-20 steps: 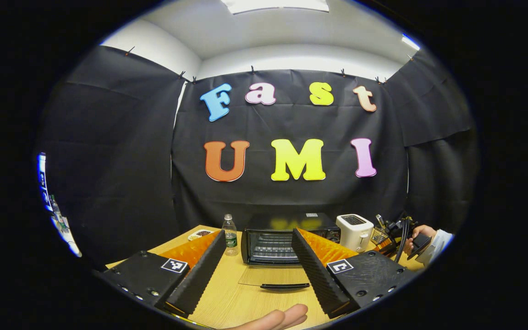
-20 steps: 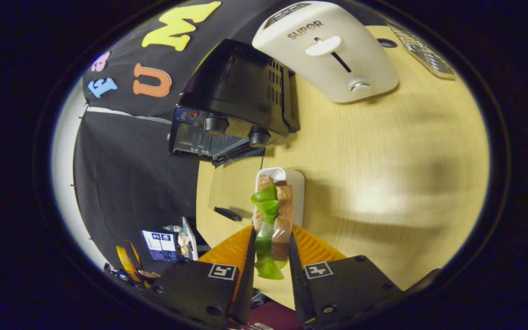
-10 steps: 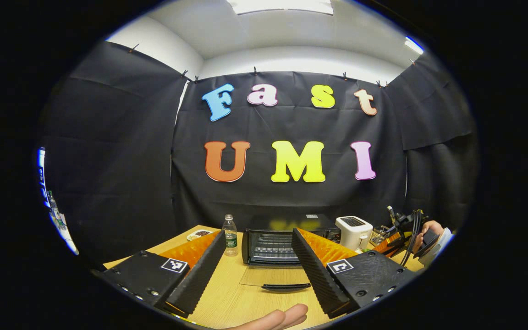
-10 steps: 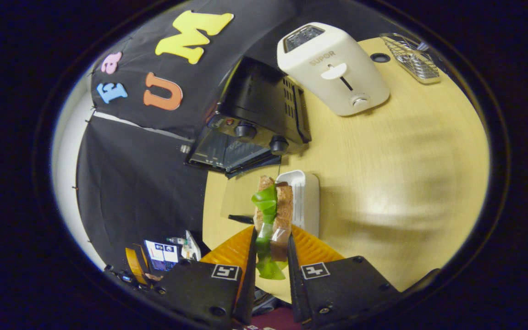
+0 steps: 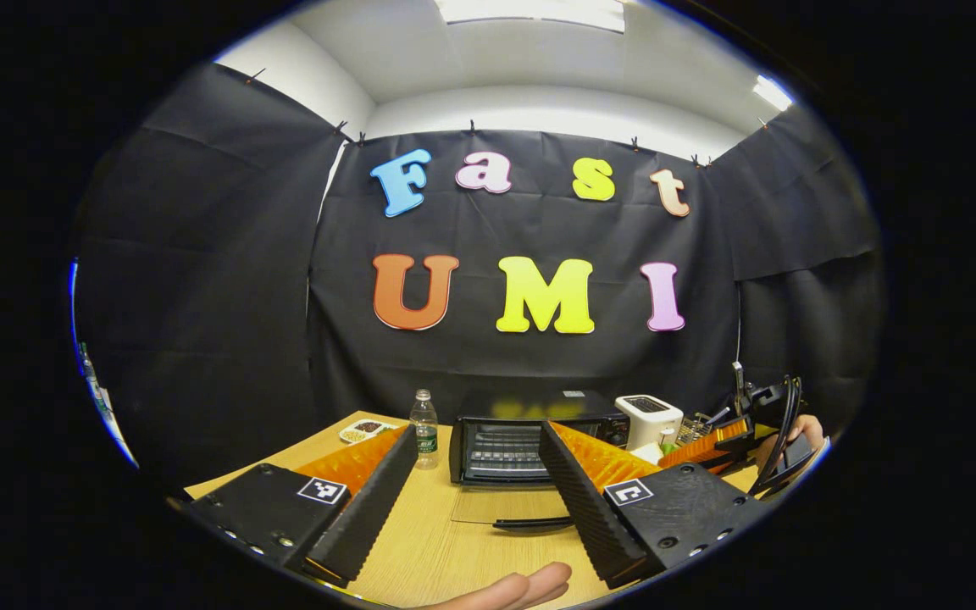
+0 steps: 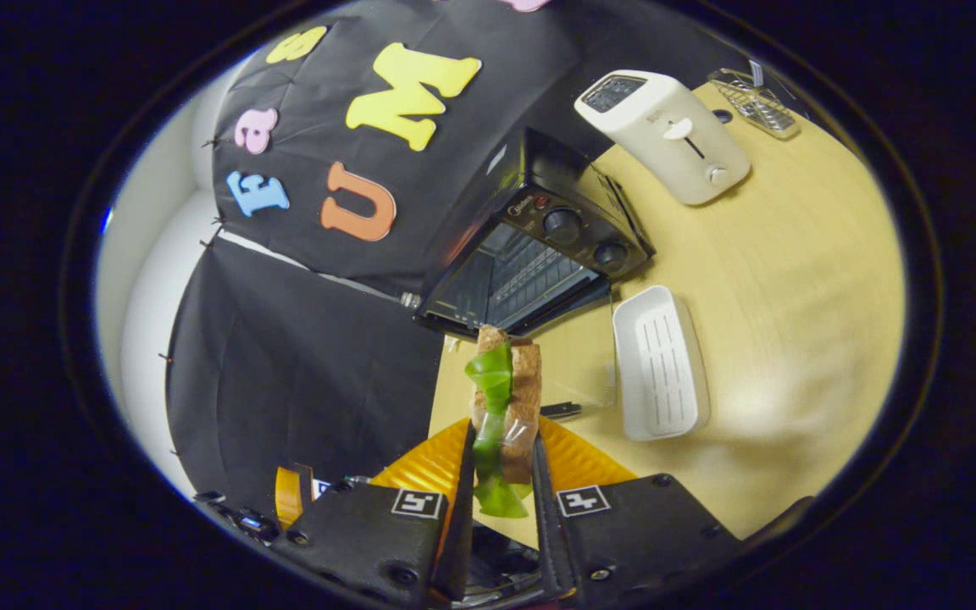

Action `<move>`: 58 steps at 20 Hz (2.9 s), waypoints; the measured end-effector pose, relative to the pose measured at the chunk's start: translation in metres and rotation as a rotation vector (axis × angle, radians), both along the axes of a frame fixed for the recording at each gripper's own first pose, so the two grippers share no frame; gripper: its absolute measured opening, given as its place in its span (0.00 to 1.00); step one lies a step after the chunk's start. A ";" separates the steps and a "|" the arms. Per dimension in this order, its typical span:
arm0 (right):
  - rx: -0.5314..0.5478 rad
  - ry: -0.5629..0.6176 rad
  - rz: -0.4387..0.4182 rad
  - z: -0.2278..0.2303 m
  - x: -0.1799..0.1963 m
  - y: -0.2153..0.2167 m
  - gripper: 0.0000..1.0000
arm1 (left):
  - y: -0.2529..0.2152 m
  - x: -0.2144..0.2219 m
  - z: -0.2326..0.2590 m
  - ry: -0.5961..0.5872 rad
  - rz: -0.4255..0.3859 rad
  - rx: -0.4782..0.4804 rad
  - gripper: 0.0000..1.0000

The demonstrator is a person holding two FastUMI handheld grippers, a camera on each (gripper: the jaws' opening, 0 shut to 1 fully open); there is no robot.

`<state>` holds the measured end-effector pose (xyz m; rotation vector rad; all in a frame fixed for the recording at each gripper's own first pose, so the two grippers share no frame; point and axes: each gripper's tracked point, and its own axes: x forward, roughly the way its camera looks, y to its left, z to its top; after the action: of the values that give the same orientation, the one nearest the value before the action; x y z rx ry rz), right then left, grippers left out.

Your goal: Open the electric oven with the left hand, put the food in, and close the electric oven.

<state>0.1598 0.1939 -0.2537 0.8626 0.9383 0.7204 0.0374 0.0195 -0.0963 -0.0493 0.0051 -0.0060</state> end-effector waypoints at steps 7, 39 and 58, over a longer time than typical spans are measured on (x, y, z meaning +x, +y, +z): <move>0.127 -0.062 -0.186 0.002 0.008 0.065 0.36 | 0.025 -0.011 0.010 -0.013 -0.019 -0.010 0.94; 0.039 -0.159 -0.895 -0.073 0.229 0.183 0.35 | 0.096 -0.004 -0.025 0.095 0.071 0.021 0.94; -0.532 -0.336 -0.442 -0.082 0.206 0.228 1.00 | 0.090 -0.017 -0.030 0.110 0.077 0.017 0.94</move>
<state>0.3660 0.4224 -0.3357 0.4302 0.5639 0.2006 0.0208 0.1093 -0.1268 -0.0323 0.1131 0.0734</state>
